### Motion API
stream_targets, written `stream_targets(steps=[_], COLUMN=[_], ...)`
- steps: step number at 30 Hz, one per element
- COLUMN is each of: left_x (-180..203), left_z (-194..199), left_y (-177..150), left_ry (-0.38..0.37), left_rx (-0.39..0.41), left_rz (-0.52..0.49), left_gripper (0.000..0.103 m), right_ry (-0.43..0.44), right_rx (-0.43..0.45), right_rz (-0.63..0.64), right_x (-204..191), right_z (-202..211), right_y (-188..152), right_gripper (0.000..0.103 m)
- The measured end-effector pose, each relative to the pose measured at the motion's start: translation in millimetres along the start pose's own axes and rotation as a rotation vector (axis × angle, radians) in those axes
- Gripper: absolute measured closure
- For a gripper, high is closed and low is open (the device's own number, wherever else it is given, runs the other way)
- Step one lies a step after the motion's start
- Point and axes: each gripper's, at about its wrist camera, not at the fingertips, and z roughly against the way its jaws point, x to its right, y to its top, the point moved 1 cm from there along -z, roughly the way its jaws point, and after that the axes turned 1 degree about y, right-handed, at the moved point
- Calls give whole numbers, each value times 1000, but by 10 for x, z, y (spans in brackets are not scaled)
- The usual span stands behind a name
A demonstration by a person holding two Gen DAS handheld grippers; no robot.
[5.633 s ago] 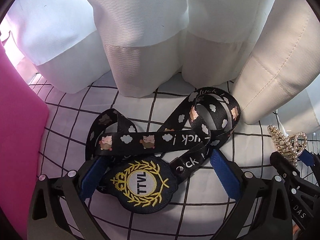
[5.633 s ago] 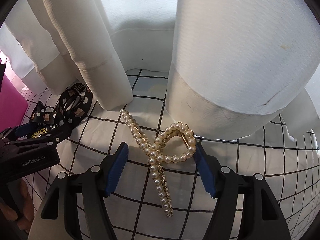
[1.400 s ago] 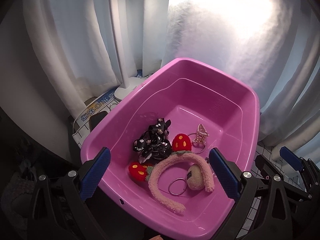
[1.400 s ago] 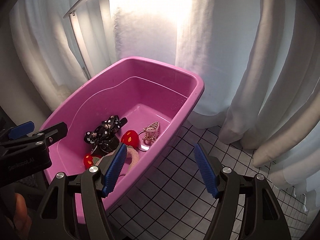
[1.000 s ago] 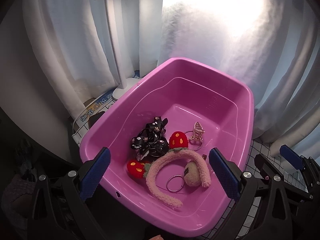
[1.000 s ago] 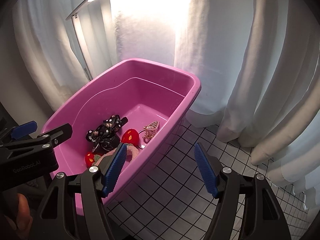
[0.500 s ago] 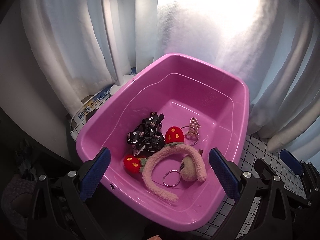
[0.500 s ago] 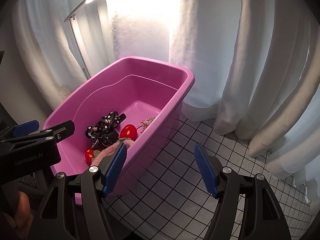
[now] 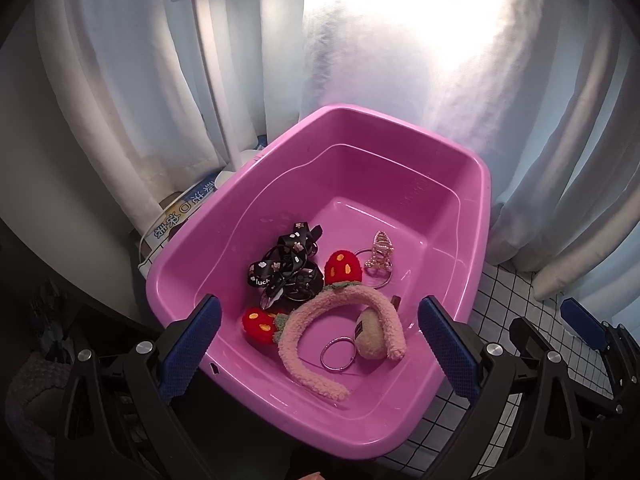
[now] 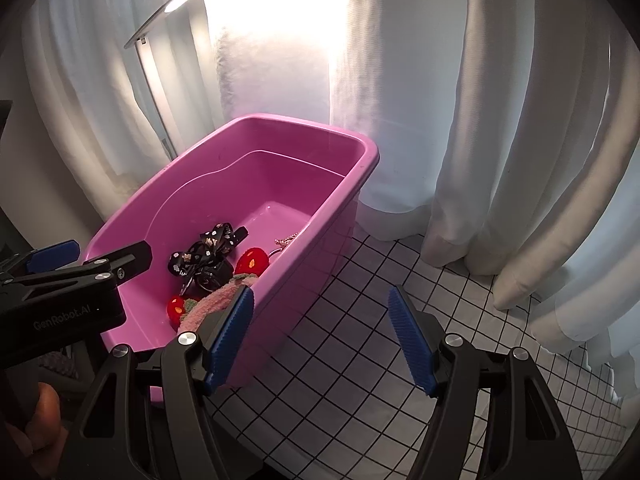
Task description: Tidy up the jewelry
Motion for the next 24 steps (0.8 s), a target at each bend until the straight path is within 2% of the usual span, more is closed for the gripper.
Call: stream_targets(steps=[24], left_x=[97], left_z=[88], left_y=[-2], left_ry=[3], left_rx=[15], left_rz=[-18], left_gripper=[6], right_ry=[-6], right_rx=[1], right_rz=[-18], right_x=[56], right_z=[62], right_y=[-79], right_gripper=[36])
